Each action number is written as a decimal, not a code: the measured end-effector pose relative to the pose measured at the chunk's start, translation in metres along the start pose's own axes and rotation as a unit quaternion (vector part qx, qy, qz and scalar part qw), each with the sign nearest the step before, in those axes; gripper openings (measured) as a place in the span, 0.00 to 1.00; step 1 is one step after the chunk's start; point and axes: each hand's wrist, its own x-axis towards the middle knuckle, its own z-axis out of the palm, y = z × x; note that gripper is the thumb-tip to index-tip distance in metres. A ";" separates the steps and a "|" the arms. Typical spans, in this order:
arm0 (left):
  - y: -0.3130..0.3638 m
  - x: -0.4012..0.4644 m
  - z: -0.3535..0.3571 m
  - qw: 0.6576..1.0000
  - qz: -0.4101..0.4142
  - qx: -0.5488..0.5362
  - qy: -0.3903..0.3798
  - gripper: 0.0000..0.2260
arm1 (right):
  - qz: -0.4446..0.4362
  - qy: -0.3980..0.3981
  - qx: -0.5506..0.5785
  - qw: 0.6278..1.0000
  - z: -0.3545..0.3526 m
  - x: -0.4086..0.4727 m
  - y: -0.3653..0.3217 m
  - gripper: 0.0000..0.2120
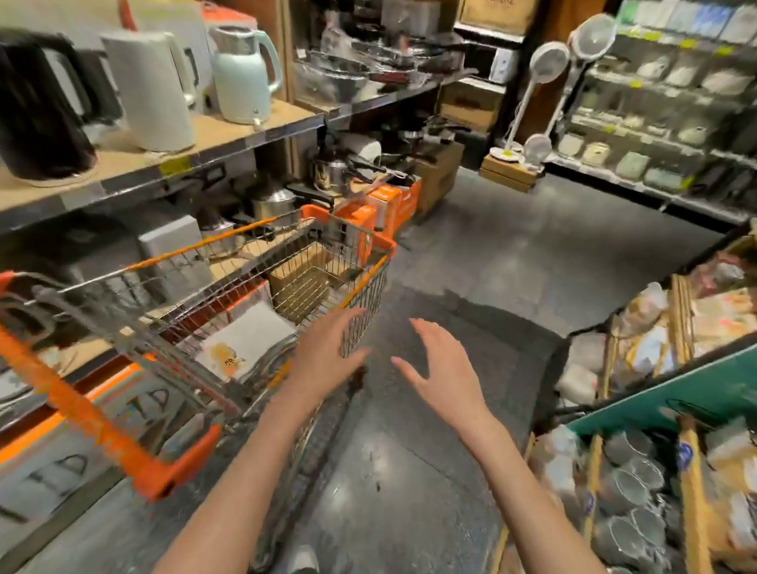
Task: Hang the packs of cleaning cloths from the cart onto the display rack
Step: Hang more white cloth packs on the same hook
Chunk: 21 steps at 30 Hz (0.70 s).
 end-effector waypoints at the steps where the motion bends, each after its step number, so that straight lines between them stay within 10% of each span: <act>1: -0.009 0.016 -0.004 1.000 -0.004 0.000 0.007 0.25 | -0.006 -0.003 0.002 1.000 0.005 0.021 -0.004 0.32; 21: -0.192 0.193 -0.021 0.970 -0.232 -0.040 0.058 0.25 | -0.115 -0.175 0.025 0.978 0.136 0.313 -0.030 0.31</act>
